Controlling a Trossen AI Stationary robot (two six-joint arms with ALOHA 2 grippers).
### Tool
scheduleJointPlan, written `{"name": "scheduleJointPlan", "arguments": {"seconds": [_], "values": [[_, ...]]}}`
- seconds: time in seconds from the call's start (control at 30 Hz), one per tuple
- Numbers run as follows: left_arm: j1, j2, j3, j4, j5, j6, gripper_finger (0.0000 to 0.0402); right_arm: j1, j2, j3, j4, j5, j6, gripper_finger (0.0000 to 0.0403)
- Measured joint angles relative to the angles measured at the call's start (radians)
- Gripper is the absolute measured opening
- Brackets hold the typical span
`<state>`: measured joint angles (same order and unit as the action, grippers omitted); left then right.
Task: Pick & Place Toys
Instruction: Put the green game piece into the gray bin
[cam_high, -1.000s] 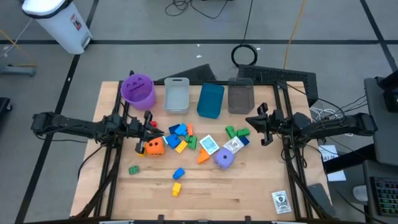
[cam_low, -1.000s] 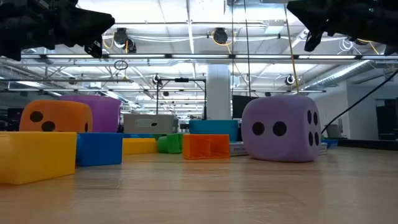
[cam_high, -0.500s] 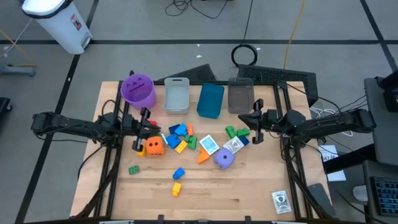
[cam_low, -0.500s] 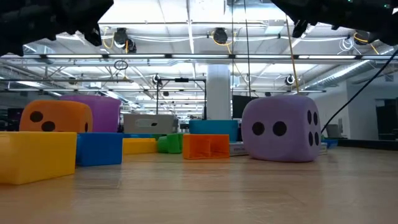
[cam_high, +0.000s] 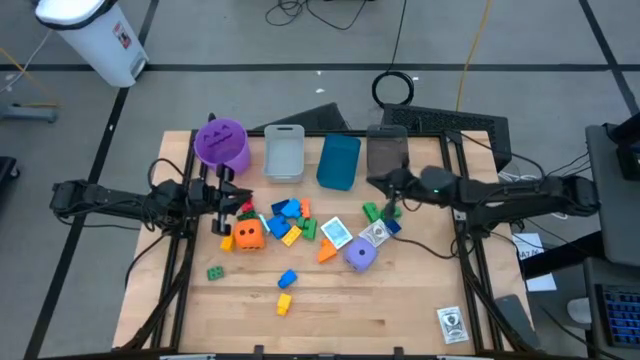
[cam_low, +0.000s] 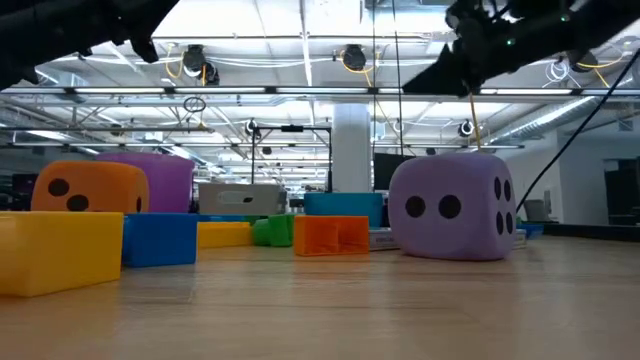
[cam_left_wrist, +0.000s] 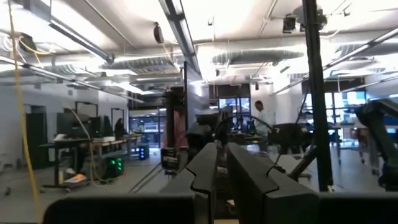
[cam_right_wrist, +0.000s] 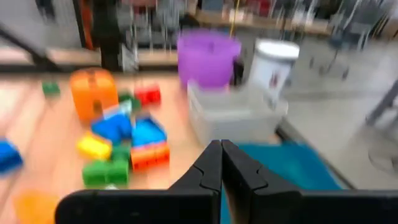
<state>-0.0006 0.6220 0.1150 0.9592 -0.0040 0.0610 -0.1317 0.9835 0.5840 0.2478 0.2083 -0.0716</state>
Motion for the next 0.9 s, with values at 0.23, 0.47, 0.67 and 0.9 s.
{"name": "scheduleJointPlan", "arguments": {"seconds": [0.23,0.47,0.67,0.9], "values": [[0.0,0.0,0.0,-0.024,0.003,-0.063,0.0047,-0.005,0.026,0.041,-0.161,-0.003,-0.015,0.0],[0.0,0.006,0.0,-0.021,0.003,-0.014,0.0047,-0.01,0.013,0.041,-0.3,-0.003,-0.017,0.0012],[0.0,0.006,0.0,-0.021,0.002,0.053,0.0047,-0.013,0.013,0.041,-0.485,-0.006,0.064,0.0079],[0.006,0.006,0.0,-0.021,-0.047,0.121,0.0047,-0.014,0.013,0.041,-0.655,-0.033,0.109,0.0182]]}}
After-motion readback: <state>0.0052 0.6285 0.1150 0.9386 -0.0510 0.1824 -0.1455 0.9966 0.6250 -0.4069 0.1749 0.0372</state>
